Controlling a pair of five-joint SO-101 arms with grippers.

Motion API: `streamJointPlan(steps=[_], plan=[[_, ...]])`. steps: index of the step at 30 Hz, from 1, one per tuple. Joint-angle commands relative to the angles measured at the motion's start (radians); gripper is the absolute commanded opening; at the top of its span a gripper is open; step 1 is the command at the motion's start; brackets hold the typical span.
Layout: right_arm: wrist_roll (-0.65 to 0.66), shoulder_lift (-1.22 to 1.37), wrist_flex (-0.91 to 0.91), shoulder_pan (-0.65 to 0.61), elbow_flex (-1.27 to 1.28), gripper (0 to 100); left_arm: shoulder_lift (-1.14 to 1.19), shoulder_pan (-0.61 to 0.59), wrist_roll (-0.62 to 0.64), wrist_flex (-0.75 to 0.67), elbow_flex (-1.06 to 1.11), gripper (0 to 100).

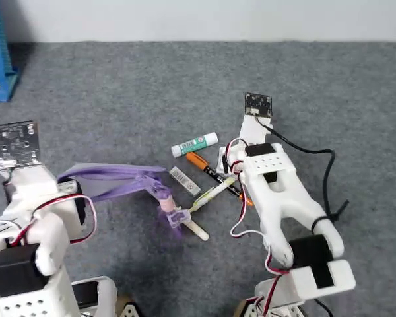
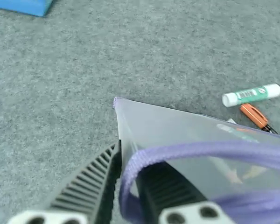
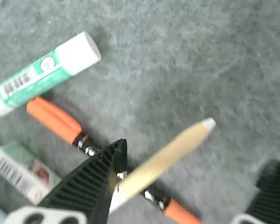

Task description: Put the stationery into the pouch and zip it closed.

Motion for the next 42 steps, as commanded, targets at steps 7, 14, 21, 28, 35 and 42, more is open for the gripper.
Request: streamJointPlan(steps=[7, 14, 21, 28, 35, 42], plan=[[-0.009, 0.062, -0.114, -0.01, -0.017, 13.5, 0.006, -0.049, -0.011, -0.041, 0.01, 1], [-0.006, -0.002, 0.031, -0.007, -0.071, 6.3, 0.006, -0.049, -0.011, -0.035, 0.016, 1], [0.13, -0.231, 0.222, -0.01, -0.101, 0.9, 0.011, -0.051, -0.009, -0.011, 0.018, 1], [0.222, -0.576, 0.403, -0.038, -0.101, 0.9, 0.011, -0.051, -0.009, -0.005, 0.018, 1], [0.282, -0.928, 0.487, -0.209, -0.103, 0.8, 0.012, -0.049, -0.009, 0.009, 0.018, 1], [0.292, -1.106, 0.456, -0.401, -0.206, 0.8, 0.012, -0.049, -0.008, 0.031, 0.015, 1]])
